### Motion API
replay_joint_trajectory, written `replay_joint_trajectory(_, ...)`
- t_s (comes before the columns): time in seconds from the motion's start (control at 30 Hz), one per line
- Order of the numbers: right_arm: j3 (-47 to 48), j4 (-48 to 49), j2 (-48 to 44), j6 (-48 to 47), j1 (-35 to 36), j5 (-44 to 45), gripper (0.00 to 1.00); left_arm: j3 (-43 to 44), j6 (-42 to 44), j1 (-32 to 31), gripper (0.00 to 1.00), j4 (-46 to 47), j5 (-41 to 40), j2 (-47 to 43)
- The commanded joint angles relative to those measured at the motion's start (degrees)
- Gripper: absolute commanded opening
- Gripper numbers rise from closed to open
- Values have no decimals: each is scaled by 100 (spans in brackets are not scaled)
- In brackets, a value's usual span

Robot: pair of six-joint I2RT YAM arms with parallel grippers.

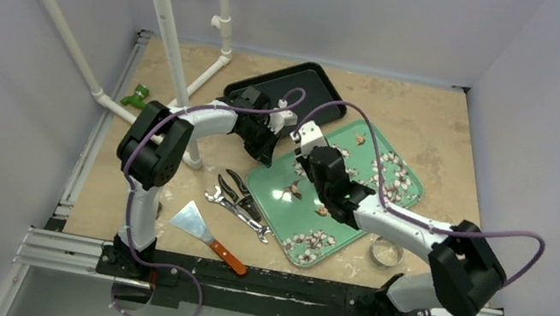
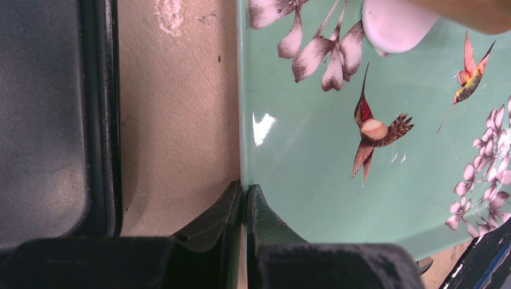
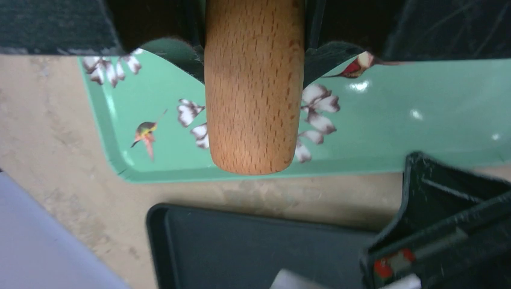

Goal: Roll out the dumpling wrappers from the dough

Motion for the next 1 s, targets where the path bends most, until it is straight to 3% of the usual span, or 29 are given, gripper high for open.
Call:
replay_joint_trajectory(0.0, -91, 425, 451, 58, -10, -353, 0, 54, 110, 101, 0, 25, -36, 6)
replay_joint_trajectory(0.23, -32, 8, 584, 601, 534, -1059, 0, 55, 104, 108, 0, 25, -18, 20)
replay_joint_trajectory(0.5, -414, 135, 688, 1352, 770, -896, 0, 64, 103, 108, 0, 18, -5, 19)
replay_joint_trajectory(0.67, 45, -123, 73, 1072, 784, -917, 0, 64, 102, 114, 0, 21, -9, 20)
replay_joint_trajectory(0.8, 180, 214, -695, 306, 571, -568, 0, 64, 107, 109, 0, 18, -14, 17)
replay_joint_trajectory(0.97, -61, 641, -845, -24, 45, -363, 0, 64, 101, 116, 0, 16, -9, 16)
